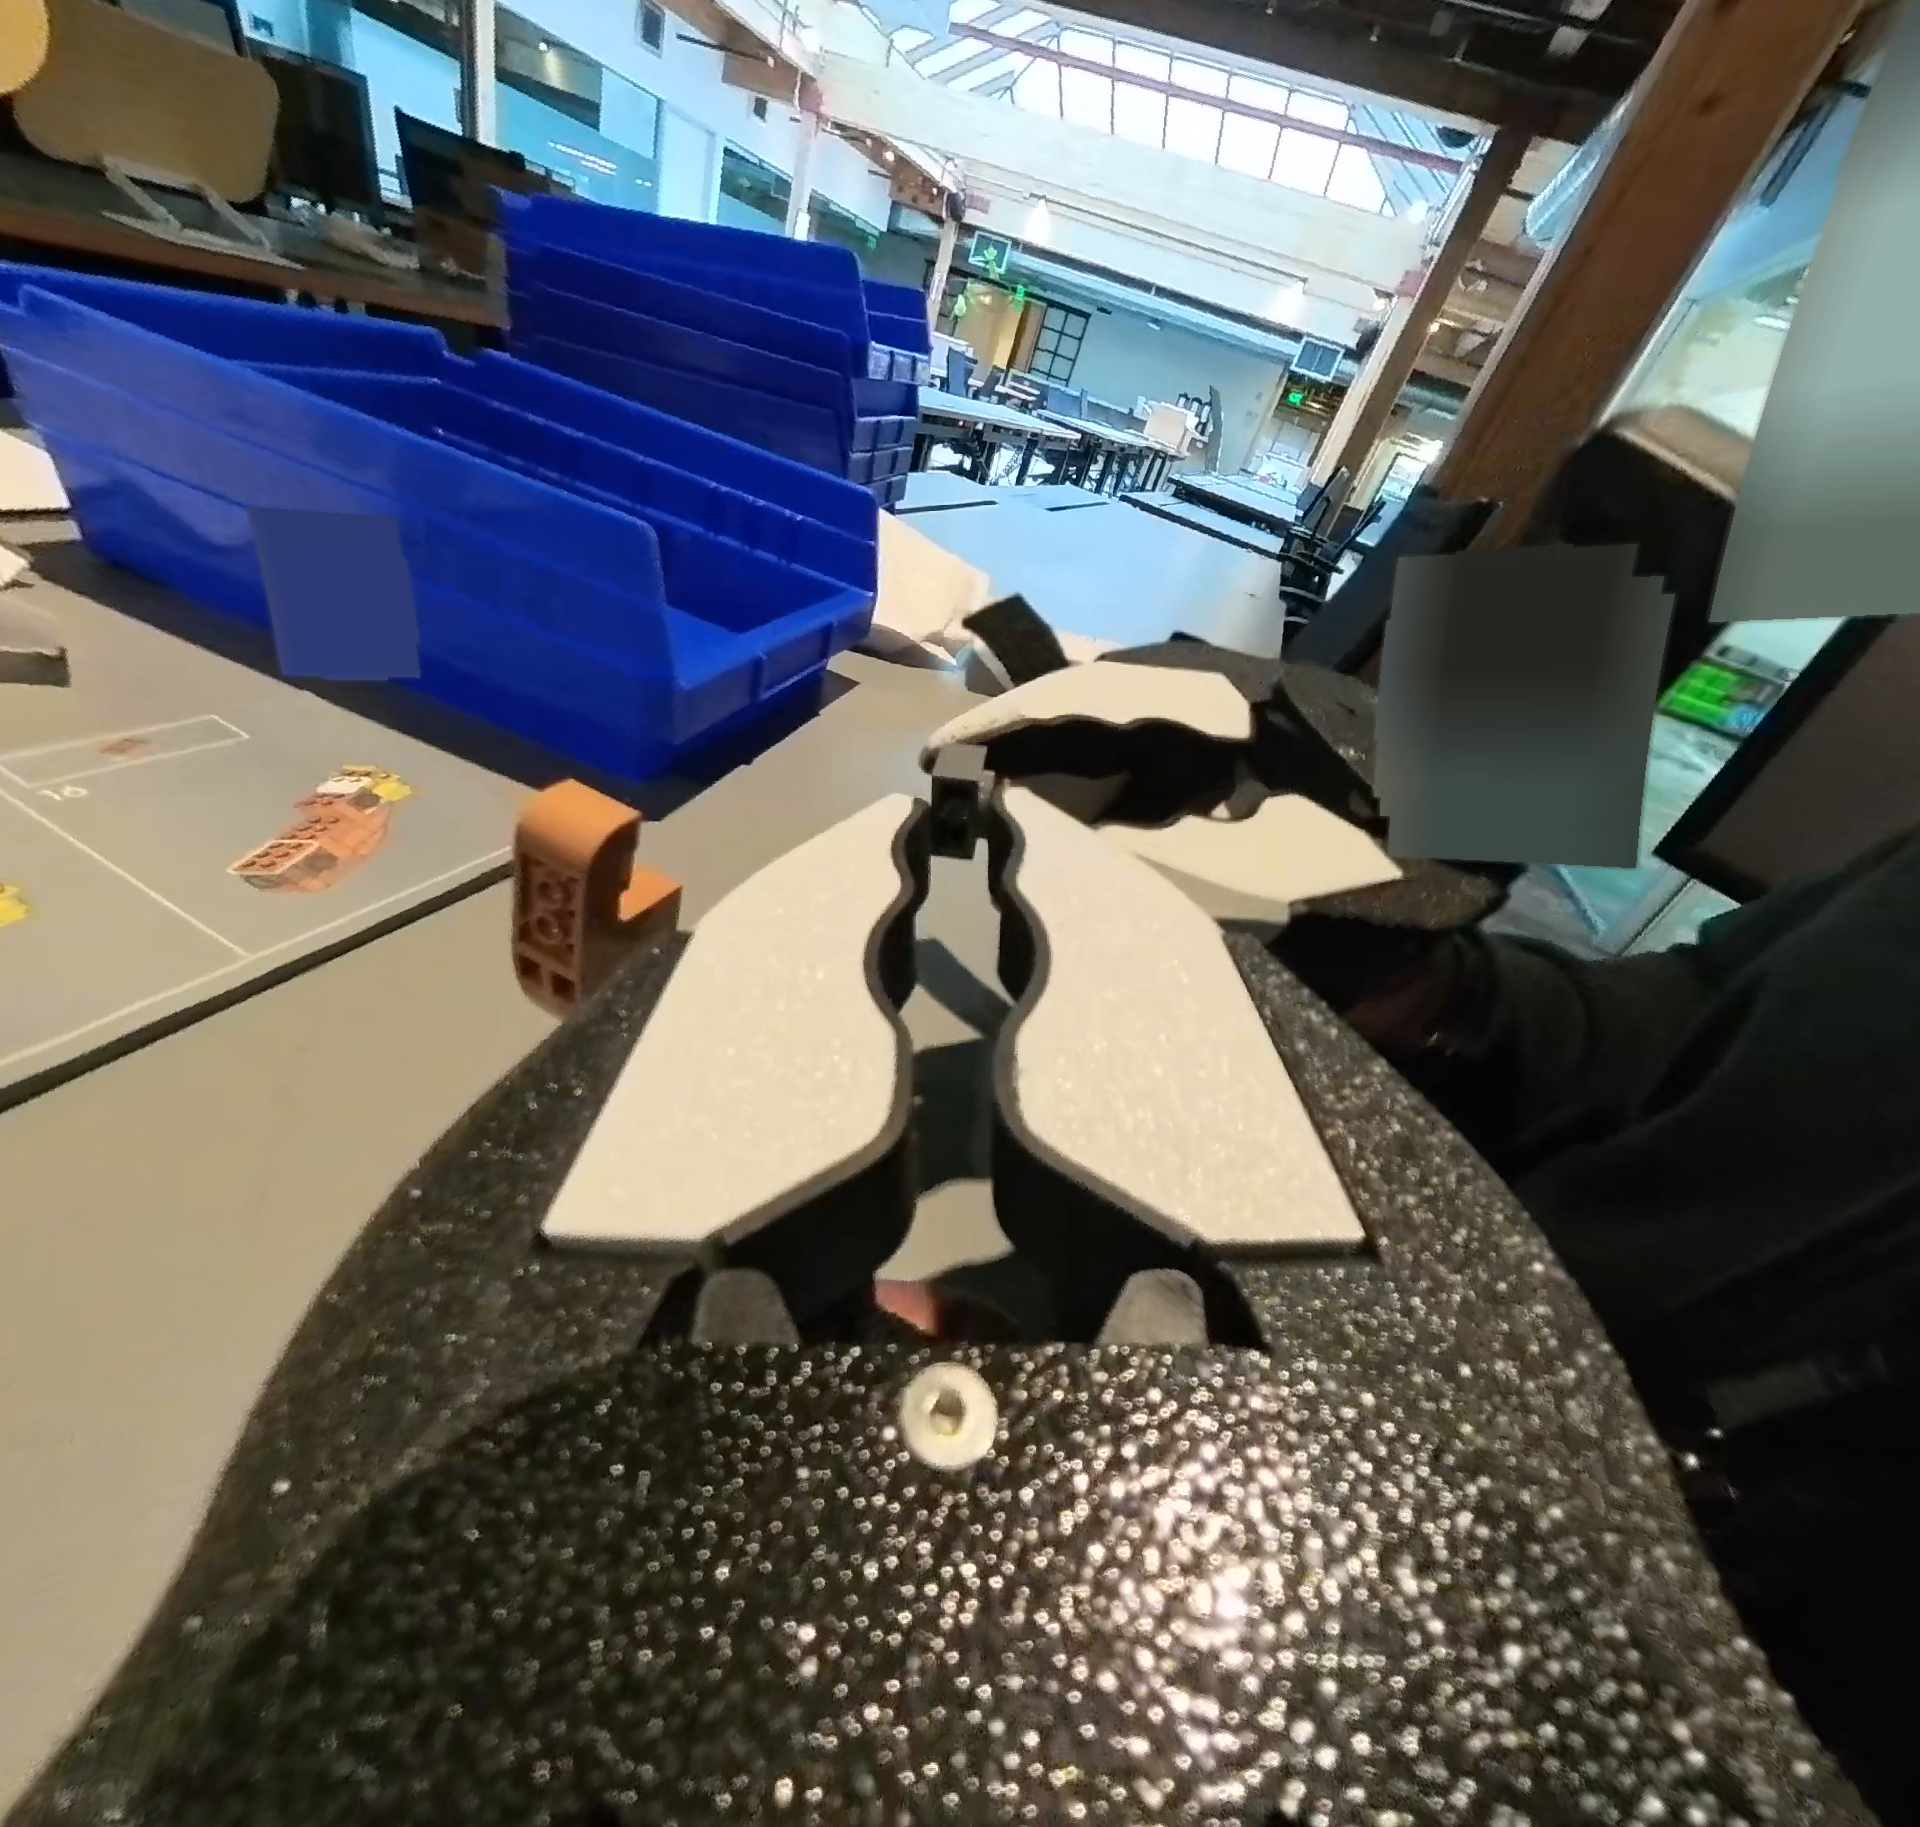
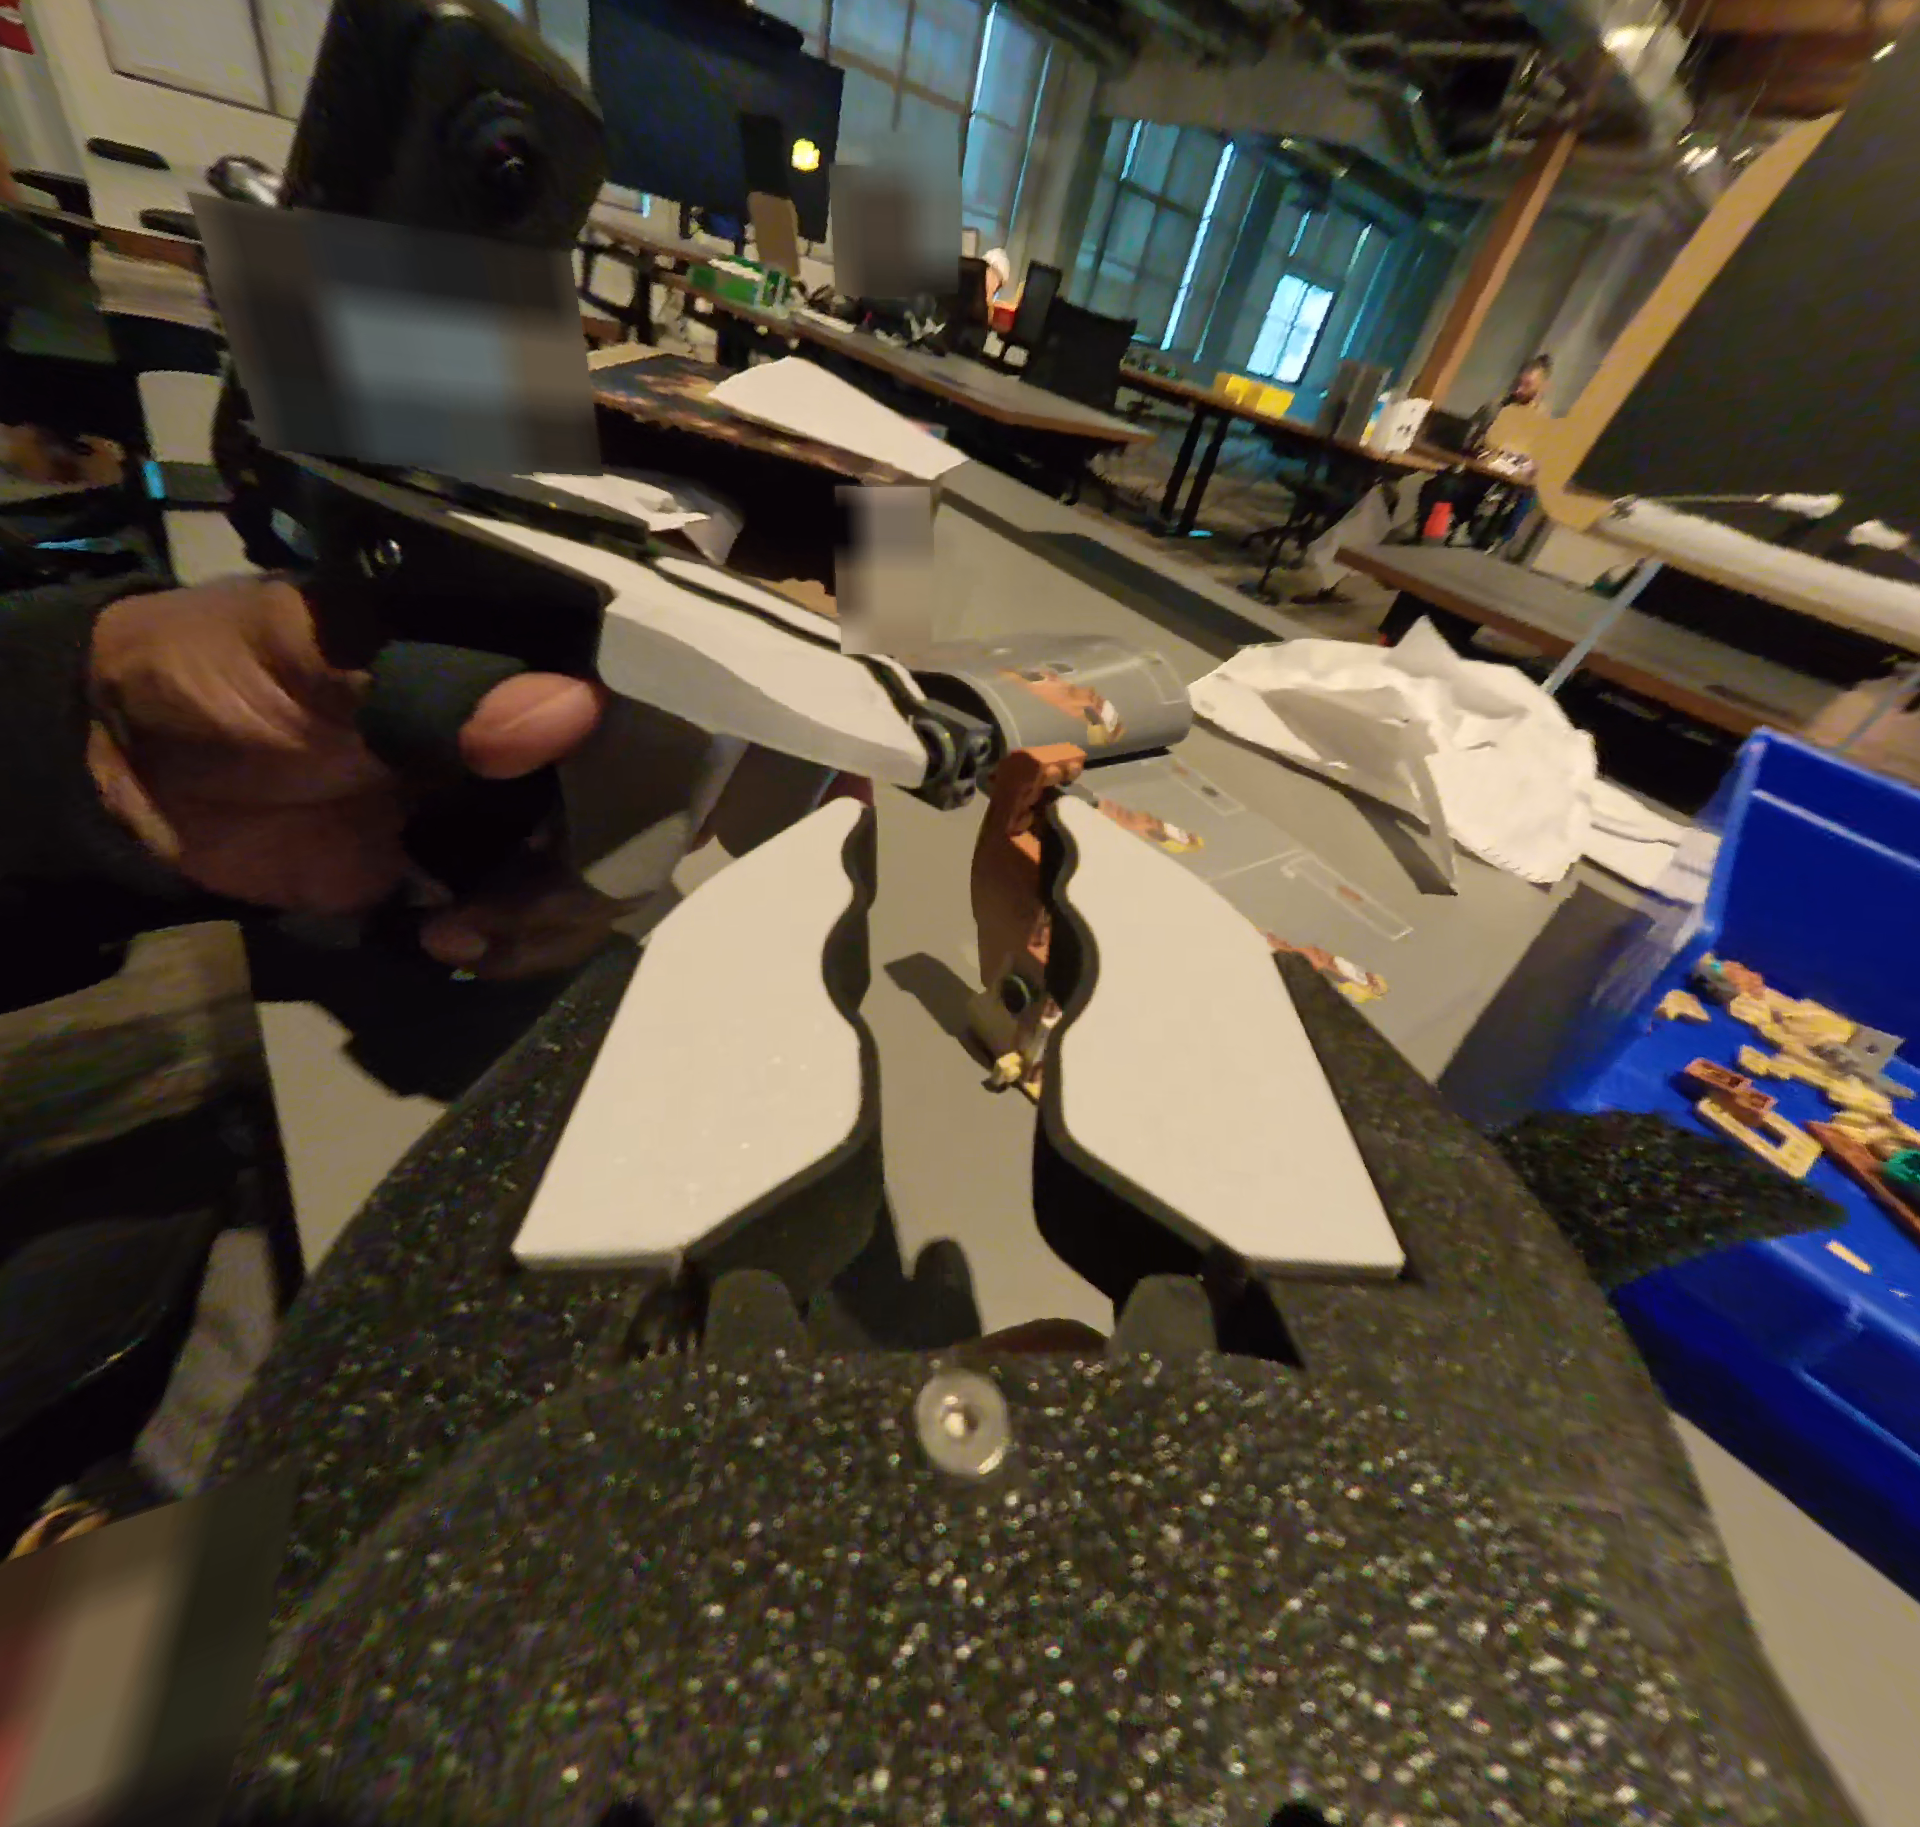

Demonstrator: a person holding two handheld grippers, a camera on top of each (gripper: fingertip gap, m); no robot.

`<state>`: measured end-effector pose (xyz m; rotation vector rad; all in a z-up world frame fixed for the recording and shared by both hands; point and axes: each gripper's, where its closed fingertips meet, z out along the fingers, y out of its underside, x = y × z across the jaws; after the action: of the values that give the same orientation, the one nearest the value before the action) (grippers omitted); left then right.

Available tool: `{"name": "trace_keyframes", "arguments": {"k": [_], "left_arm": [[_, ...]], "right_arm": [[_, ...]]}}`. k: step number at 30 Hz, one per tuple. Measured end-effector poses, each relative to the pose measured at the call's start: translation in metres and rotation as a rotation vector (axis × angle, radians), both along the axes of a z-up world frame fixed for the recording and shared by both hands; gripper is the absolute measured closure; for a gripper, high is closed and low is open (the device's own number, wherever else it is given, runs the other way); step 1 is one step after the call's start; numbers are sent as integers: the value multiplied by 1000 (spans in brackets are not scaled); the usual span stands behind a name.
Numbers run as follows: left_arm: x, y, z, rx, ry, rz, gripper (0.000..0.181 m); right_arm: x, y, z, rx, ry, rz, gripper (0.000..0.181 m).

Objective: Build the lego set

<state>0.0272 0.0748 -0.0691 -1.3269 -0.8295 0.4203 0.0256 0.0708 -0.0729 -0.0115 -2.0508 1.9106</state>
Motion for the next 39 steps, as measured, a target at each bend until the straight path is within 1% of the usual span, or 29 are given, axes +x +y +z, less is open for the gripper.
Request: {"name": "trace_keyframes", "arguments": {"k": [4,7,16,23,33,39], "left_arm": [[-5,-3,-2,34,-43,14,171],[-7,-4,-2,61,-61,18,171],[-9,-10,-5,69,-90,30,171],[-8,-13,-8,71,-117,10,171],[-8,-13,-8,28,-95,11,170],[-8,-16,-8,-20,-82,24,167]], "right_arm": [[-3,-5,2,-11,103,-68,152],[-4,-9,2,-2,139,-81,153],[-6,-17,-2,10,114,-49,160],[-5,-21,-6,29,116,-41,163],[-5,-20,-7,35,119,-40,166],[-8,-19,-7,37,119,-63,166]]}}
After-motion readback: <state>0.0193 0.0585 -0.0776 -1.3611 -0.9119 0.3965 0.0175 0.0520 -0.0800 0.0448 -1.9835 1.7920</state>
